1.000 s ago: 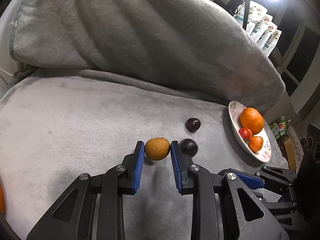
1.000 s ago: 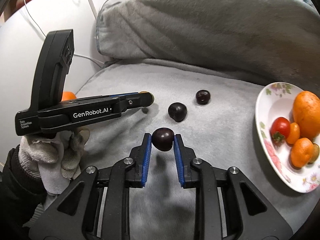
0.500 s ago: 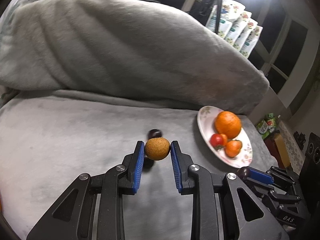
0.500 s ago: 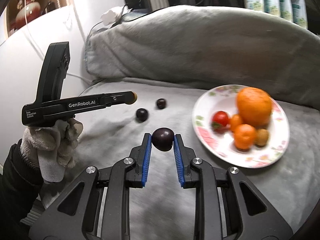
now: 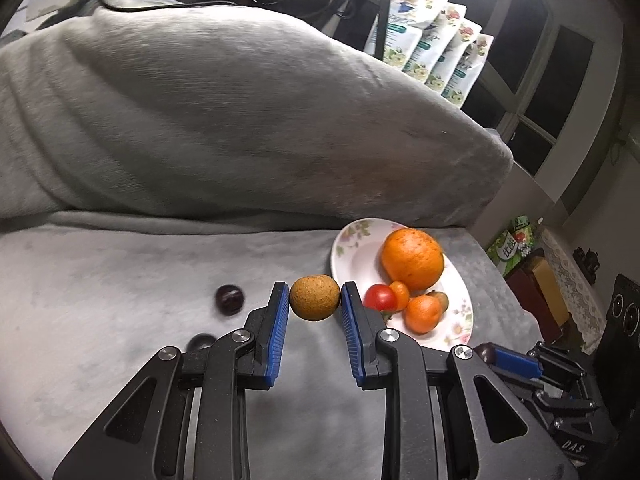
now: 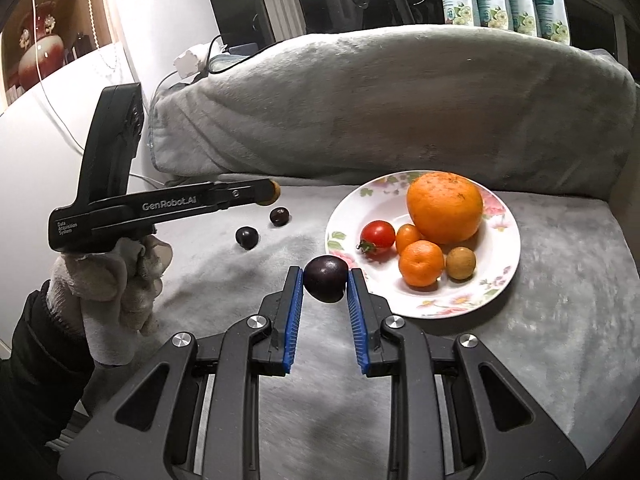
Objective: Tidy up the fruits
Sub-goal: 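Carry the plum with the right gripper while the left gripper carries the brown fruit to the plate, then open both grippers to drop the plum and brown fruit onto the plate, then pull both open grippers back from the plate toward the remaining dark plums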
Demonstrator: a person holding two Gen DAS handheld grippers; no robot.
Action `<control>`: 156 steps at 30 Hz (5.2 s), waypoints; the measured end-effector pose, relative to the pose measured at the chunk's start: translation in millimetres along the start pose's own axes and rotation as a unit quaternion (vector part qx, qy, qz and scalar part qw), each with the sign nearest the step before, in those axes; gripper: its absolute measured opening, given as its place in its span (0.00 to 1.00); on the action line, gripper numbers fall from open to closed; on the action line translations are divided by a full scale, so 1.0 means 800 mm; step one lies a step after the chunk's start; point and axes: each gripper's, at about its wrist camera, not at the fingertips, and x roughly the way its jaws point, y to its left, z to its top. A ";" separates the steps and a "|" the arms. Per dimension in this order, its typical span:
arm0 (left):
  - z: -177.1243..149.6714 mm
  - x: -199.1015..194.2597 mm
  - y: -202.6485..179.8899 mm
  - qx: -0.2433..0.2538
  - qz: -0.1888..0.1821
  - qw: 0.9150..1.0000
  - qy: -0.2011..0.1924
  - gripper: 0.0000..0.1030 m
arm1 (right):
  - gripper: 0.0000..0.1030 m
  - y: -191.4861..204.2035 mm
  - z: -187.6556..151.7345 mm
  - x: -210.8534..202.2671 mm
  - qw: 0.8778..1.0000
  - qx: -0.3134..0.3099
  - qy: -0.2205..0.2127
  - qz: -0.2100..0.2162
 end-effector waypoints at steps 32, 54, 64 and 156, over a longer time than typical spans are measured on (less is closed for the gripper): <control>0.028 0.078 -0.035 0.019 -0.005 0.999 0.037 0.24 | 0.23 -0.030 0.001 0.029 1.000 -0.014 0.014 -0.013; 0.035 0.078 -0.041 0.030 -0.012 0.999 0.034 0.40 | 0.65 -0.027 0.007 0.028 0.999 -0.014 0.003 -0.032; 0.036 0.070 -0.049 0.034 -0.001 0.999 0.032 0.64 | 0.83 -0.025 0.010 0.018 0.999 -0.018 -0.012 -0.036; -0.111 -0.137 0.007 -0.010 0.093 0.995 -0.039 0.43 | 0.74 0.028 0.039 -0.040 0.994 0.058 -0.005 0.088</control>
